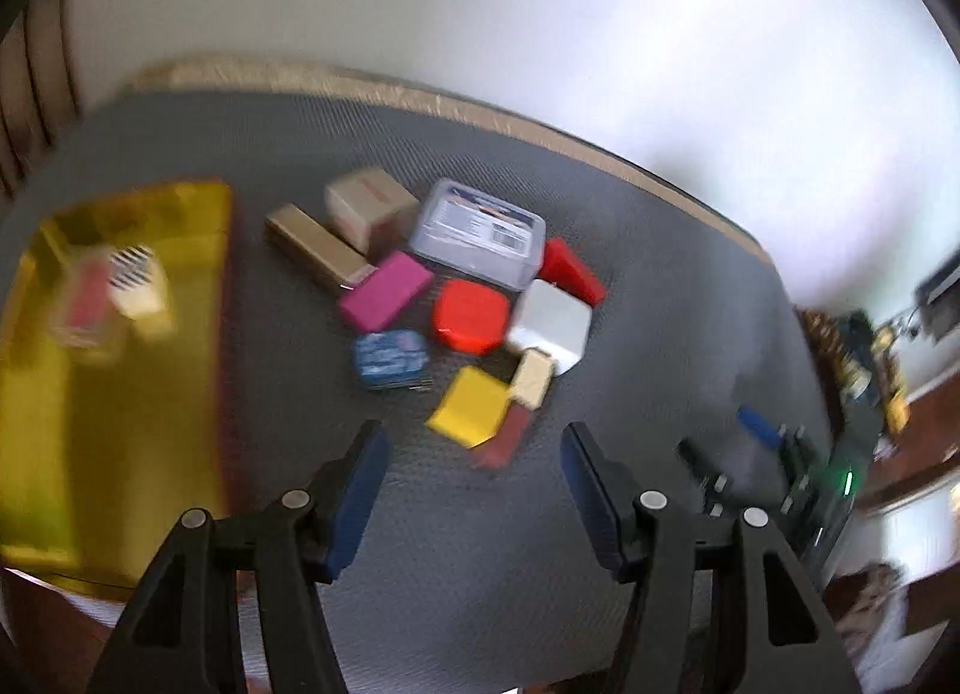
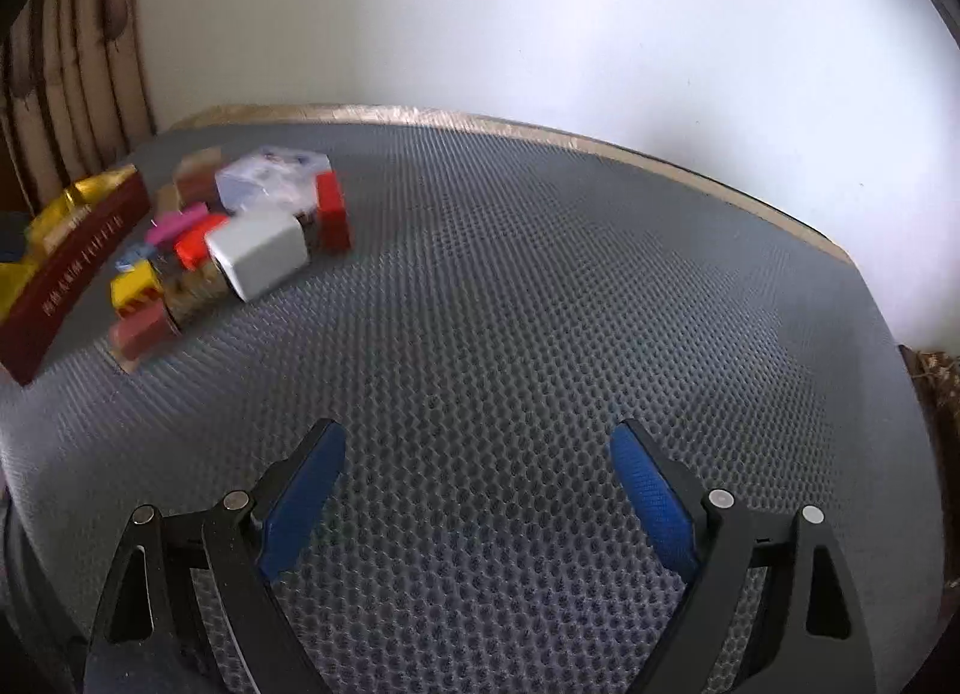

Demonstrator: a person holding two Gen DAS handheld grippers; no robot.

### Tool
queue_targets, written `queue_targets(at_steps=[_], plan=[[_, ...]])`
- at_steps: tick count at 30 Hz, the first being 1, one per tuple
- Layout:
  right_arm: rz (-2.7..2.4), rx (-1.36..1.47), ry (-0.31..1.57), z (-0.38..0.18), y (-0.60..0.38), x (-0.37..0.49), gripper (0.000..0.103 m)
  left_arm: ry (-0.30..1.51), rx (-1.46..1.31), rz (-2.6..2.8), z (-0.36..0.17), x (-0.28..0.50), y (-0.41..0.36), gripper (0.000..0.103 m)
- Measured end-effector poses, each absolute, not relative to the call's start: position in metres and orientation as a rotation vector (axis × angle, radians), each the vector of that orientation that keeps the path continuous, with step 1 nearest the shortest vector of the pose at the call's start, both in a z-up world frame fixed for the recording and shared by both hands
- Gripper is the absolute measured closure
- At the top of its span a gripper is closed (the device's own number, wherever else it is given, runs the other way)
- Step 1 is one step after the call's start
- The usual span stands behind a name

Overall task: Organize rigid objects
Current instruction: 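Grasp the yellow red-striped block with the left tool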

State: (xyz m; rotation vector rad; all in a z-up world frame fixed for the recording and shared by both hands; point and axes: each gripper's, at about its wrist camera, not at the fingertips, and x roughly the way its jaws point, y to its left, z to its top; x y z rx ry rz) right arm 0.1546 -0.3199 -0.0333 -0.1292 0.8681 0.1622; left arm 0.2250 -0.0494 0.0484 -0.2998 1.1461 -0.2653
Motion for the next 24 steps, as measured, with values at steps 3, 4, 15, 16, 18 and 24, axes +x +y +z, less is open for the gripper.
queue_targets(at_steps=[3, 4, 15, 16, 18, 24], plan=[[0.188, -0.106, 0.872, -0.033, -0.322, 0.151, 0.014, 1.208, -0.406, -0.199, 0.031, 0.246, -0.055, 0.042], [0.196, -0.093, 0.874, -0.033, -0.325, 0.151, 0.014, 1.233, -0.438, -0.185, 0.026, 0.25, -0.055, 0.042], [0.258, -0.031, 0.847, -0.026, -0.325, 0.152, 0.014, 1.334, -0.786, 0.02, -0.021, 0.265, -0.045, 0.042], [0.263, -0.026, 0.845, -0.026, -0.326, 0.152, 0.013, 1.33, -0.794, 0.035, -0.021, 0.264, -0.045, 0.042], [0.269, -0.016, 0.845, -0.026, -0.326, 0.152, 0.013, 1.326, -0.795, 0.048, -0.021, 0.265, -0.046, 0.042], [0.282, 0.006, 0.838, -0.023, -0.327, 0.151, 0.01, 1.389, -0.827, 0.095, -0.04, 0.266, -0.052, 0.048]])
